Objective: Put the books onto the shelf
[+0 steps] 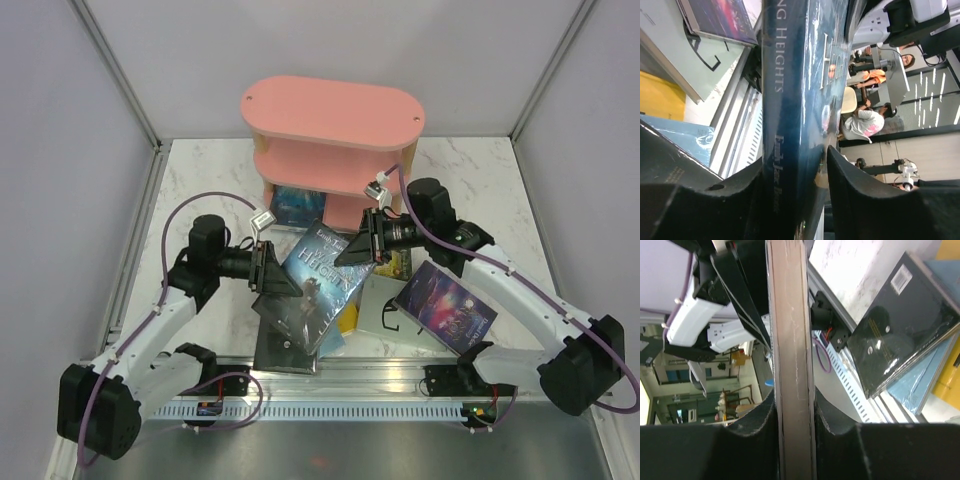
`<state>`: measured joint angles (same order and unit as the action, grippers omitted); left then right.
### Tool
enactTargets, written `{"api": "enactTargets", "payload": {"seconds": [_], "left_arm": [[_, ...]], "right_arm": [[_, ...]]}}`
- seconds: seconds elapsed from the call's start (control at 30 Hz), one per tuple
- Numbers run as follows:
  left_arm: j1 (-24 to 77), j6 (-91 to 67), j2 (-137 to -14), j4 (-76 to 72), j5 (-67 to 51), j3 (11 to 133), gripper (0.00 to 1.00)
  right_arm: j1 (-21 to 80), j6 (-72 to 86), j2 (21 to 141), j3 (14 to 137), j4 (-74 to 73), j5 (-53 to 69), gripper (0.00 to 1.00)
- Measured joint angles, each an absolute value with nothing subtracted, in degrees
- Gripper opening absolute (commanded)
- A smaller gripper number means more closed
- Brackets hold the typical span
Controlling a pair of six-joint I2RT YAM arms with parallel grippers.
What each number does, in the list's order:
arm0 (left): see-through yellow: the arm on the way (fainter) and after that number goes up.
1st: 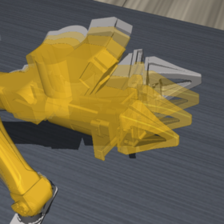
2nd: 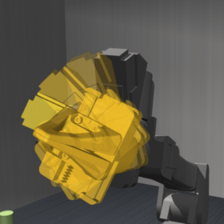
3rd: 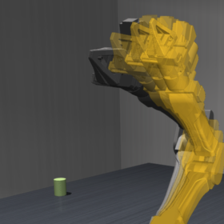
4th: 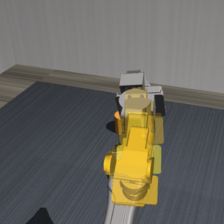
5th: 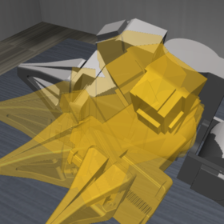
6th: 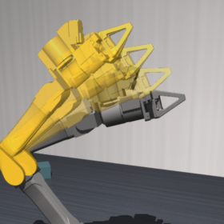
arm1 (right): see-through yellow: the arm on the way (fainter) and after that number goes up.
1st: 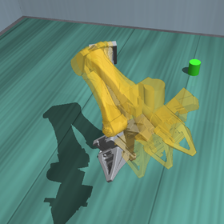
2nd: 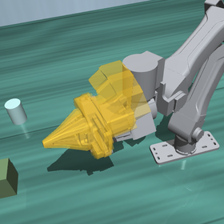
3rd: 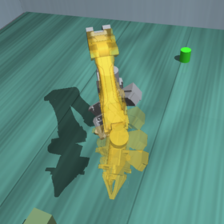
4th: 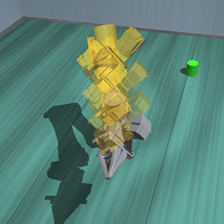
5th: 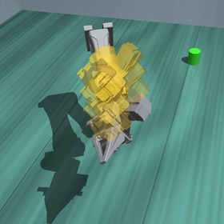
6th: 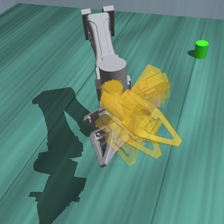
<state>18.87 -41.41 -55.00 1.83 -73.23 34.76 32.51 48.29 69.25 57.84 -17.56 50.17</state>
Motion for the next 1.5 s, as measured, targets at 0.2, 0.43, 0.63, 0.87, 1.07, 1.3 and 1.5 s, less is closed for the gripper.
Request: {"api": "enactTargets", "payload": {"seconds": [0.2, 0.43, 0.63, 0.87, 1.07, 1.3, 1.5], "left_arm": [[20.3, -45.3, -53.6, 0.3, -75.1, 34.3, 0.02], [21.1, -48.8, -52.2, -2.1, -70.1, 33.5, 0.02], [22.2, -51.1, -54.0, -1.9, -63.0, 33.5, 0.02], [20.4, -56.1, -54.7, -5.6, -60.0, 33.5, 0.02], [18.8, -61.3, -56.3, -12.7, -59.8, 33.2, 0.02], [17.4, -65.6, -57.9, -17.2, -58.7, 31.4, 0.02], [16.4, -74.3, -60.0, -27.7, -56.9, 28.6, 0.02]], "right_arm": [[31.6, 47.7, 71.0, 59.5, -13.7, 49.2, 0.00], [31.2, 49.4, 71.0, 60.1, -13.1, 40.6, 0.75], [29.7, 50.2, 69.6, 58.2, -17.3, 25.0, 0.92], [29.8, 51.8, 62.0, 53.5, -21.3, 18.8, 0.98], [29.8, 54.6, 56.1, 50.0, -22.0, 15.5, 0.98], [29.7, 59.3, 49.6, 46.0, -20.0, 13.5, 0.98], [29.8, 69.0, 44.2, 32.0, -9.5, 16.0, 0.98]]}}
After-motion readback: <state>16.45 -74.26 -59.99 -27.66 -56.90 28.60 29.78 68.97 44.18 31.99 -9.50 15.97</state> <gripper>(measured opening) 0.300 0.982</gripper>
